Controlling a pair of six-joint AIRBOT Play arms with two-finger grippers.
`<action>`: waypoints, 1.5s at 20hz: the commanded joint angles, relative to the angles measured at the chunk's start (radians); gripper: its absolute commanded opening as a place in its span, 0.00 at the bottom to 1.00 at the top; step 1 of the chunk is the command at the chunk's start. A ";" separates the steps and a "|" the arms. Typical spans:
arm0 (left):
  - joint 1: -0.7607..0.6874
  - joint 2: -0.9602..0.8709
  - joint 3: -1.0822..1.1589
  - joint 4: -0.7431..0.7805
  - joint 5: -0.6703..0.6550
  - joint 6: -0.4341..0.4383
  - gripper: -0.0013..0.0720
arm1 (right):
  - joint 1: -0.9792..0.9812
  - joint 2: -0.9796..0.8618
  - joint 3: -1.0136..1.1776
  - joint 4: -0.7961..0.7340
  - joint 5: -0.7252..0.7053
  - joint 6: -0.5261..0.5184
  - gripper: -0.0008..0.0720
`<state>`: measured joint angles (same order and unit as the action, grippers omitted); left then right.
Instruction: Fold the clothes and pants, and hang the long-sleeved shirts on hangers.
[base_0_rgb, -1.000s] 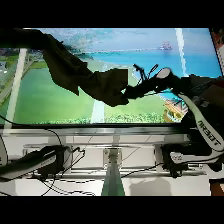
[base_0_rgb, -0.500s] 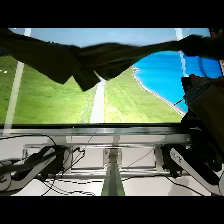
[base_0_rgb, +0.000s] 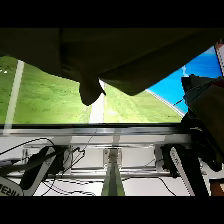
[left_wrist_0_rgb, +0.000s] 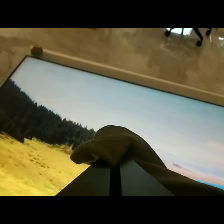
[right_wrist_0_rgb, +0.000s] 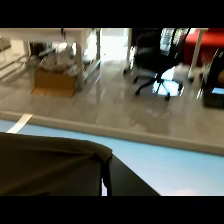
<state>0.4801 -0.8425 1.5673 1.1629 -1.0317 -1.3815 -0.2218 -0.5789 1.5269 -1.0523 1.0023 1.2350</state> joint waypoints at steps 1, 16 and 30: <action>0.004 0.020 -0.003 0.039 -0.002 -0.003 0.05 | -0.003 0.053 0.005 -0.038 0.075 -0.006 0.03; -0.385 -0.578 -0.239 -0.103 0.404 0.027 0.05 | -0.003 -0.431 -0.513 -0.026 0.061 0.010 0.03; -0.274 -0.675 -0.410 -0.081 -0.028 0.036 0.74 | -0.003 -0.535 -0.526 -0.014 -0.034 0.010 0.03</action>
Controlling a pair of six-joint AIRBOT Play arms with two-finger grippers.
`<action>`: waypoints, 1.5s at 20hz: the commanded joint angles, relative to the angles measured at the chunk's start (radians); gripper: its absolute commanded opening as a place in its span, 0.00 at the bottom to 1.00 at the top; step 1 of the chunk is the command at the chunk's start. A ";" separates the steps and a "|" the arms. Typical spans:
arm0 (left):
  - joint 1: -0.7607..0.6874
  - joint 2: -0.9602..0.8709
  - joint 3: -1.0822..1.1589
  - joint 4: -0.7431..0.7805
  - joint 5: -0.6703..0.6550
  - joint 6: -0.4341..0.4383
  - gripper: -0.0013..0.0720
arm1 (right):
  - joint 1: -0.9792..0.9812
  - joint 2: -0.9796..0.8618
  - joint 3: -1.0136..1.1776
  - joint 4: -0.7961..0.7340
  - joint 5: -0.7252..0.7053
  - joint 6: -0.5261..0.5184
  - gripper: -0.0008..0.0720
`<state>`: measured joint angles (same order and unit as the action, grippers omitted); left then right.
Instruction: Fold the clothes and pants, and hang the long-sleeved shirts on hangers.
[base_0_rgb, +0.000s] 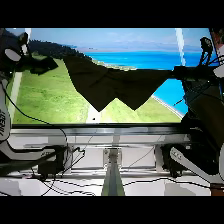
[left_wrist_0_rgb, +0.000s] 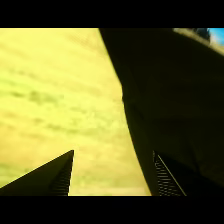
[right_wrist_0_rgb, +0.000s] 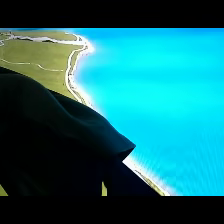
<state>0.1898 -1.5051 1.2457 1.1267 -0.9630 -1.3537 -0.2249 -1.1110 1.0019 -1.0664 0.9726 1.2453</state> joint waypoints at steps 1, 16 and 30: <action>0.004 -0.016 -0.141 -0.108 -0.066 0.032 0.74 | 0.000 -0.003 -0.001 0.000 -0.004 0.000 0.03; -0.162 -0.097 -0.163 -0.306 0.110 0.090 0.05 | 0.000 -0.003 0.000 -0.017 0.010 -0.001 0.03; 0.183 0.565 0.149 -0.774 0.220 0.273 0.05 | 0.000 0.225 0.360 0.050 -0.005 -0.001 0.03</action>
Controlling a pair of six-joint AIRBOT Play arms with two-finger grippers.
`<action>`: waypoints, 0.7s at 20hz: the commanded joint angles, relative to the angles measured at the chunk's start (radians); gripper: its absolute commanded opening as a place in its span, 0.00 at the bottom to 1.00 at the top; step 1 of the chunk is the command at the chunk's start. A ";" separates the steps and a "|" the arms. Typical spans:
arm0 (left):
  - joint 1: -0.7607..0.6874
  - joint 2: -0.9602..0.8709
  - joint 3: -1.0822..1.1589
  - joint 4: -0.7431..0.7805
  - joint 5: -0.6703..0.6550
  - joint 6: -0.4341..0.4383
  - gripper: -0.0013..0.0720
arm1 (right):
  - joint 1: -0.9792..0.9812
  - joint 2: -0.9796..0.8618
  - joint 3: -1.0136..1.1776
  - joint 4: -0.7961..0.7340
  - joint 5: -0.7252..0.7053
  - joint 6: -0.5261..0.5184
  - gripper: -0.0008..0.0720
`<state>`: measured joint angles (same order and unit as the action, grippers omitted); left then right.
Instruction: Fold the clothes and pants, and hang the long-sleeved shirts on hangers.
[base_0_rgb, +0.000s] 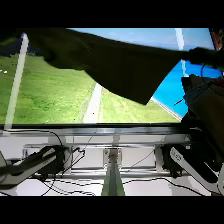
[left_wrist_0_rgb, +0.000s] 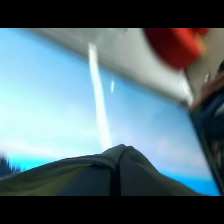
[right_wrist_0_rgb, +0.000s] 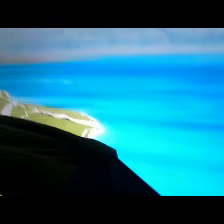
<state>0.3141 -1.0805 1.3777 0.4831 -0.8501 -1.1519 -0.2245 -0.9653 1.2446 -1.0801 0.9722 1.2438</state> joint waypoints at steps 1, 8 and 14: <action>0.071 0.194 0.017 -0.128 0.150 0.072 0.05 | 0.000 0.119 0.174 0.093 -0.004 -0.001 0.03; 0.146 0.518 0.017 0.033 0.320 0.146 0.05 | 0.000 0.380 0.451 0.103 -0.003 -0.007 0.03; 0.161 0.564 0.015 0.274 0.297 0.017 0.05 | 0.000 0.372 0.481 0.015 0.021 -0.005 0.02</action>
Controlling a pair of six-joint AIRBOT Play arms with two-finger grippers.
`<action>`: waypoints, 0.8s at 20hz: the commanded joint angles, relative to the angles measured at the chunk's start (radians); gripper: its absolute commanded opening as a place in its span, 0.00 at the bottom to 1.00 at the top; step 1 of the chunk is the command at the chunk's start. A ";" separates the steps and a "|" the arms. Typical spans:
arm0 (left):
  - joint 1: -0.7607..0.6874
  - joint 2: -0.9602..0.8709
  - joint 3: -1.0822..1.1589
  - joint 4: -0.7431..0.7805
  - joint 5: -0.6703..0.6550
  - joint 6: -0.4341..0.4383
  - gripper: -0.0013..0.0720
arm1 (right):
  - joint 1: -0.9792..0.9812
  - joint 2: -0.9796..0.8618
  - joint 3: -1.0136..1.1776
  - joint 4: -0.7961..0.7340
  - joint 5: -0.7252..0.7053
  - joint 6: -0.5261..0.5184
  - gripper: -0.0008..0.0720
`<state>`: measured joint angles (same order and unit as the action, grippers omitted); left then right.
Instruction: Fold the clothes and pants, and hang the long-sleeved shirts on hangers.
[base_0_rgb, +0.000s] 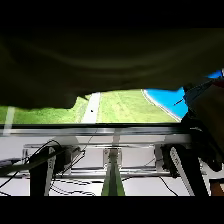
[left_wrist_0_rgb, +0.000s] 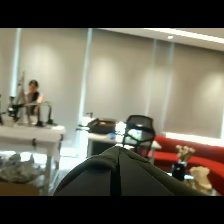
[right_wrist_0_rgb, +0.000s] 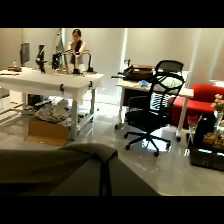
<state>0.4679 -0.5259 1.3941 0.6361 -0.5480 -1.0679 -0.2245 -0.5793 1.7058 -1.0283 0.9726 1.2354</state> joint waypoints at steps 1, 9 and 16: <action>0.007 -0.031 -0.002 0.119 -0.045 -0.071 0.05 | 0.000 -0.056 0.019 -0.036 0.050 0.006 0.02; -0.217 -0.673 -0.001 0.195 -0.400 0.055 0.05 | 0.032 -0.647 0.019 0.052 0.412 0.011 0.03; -0.360 -1.079 -0.001 0.191 -0.072 0.059 0.05 | 0.132 -1.089 0.019 -0.059 0.293 0.012 0.03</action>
<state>0.1555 -1.4677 1.3918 0.8219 -0.7334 -1.0210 -0.1223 -1.5139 1.7241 -1.0328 1.3243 1.2453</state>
